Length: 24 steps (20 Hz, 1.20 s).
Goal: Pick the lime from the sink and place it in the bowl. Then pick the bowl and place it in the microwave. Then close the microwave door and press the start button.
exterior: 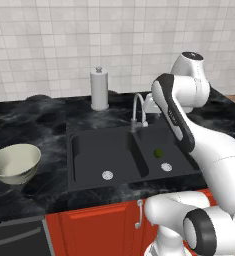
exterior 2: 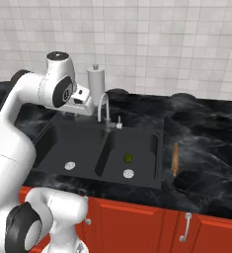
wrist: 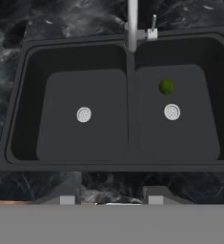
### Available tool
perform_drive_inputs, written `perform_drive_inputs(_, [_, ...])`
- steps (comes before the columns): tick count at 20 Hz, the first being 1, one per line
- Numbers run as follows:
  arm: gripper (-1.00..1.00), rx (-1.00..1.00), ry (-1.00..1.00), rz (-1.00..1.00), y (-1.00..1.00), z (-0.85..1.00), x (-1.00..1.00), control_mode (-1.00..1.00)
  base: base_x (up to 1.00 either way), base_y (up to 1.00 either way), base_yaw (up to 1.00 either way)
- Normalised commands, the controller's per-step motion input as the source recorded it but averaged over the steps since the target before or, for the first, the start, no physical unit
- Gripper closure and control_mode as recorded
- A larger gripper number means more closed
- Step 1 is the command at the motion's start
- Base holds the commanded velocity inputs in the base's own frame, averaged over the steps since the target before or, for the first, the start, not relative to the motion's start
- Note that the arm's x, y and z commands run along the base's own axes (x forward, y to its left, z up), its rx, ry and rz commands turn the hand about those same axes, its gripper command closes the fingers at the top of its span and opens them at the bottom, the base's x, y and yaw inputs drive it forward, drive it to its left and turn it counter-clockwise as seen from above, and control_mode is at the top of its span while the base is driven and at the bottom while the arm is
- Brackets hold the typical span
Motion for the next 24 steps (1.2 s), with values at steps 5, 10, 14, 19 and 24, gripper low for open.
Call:
perform_drive_inputs(5, [-1.0, 0.05, 0.0, -0.08, -0.38, -0.11, -0.04, -1.0, 0.0, 0.0, 0.0])
perform_drive_inputs(10, [-1.0, 0.16, 0.05, -0.29, -0.98, -0.46, -0.01, -1.0, 0.0, 0.0, 0.0])
perform_drive_inputs(14, [-1.0, 0.09, 0.07, -0.29, -0.81, -0.58, 0.18, -1.0, 0.0, 0.0, 0.0])
perform_drive_inputs(19, [-1.0, 0.1, 0.16, -0.25, -0.76, -0.78, 0.47, -1.0, 0.0, 0.0, 0.0])
perform_drive_inputs(24, [-1.0, 0.02, 0.17, -0.21, -0.12, -0.75, 0.62, -1.0, 0.0, 0.0, 0.0])
